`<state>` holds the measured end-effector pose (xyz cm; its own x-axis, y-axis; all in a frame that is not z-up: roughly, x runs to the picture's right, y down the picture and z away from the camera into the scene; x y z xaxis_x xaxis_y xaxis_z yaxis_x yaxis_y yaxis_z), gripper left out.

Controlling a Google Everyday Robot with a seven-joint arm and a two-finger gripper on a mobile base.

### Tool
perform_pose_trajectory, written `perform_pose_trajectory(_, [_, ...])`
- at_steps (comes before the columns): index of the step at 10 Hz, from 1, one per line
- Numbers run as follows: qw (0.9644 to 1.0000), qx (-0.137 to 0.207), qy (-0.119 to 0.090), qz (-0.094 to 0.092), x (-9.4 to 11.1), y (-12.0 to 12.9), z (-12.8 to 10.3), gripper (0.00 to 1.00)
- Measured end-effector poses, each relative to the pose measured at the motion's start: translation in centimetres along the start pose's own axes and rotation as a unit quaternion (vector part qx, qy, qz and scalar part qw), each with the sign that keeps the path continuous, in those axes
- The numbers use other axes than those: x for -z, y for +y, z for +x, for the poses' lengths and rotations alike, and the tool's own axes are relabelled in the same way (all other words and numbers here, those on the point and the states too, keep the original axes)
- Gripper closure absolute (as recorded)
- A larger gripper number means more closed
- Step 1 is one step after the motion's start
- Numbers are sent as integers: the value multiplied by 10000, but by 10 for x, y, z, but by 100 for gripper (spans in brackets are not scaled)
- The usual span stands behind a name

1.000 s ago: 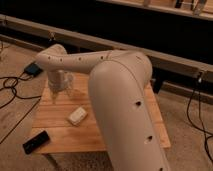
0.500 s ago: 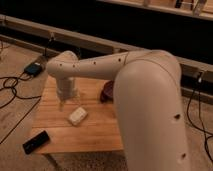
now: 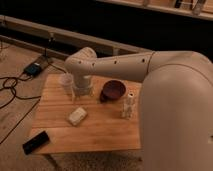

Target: Move the arm in a circular motion

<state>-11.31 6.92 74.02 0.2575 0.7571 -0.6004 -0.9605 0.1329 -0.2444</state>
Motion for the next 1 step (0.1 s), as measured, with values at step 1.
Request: perform_pose_trajectory(1, [10000,28,10,-20,0,5,0,35])
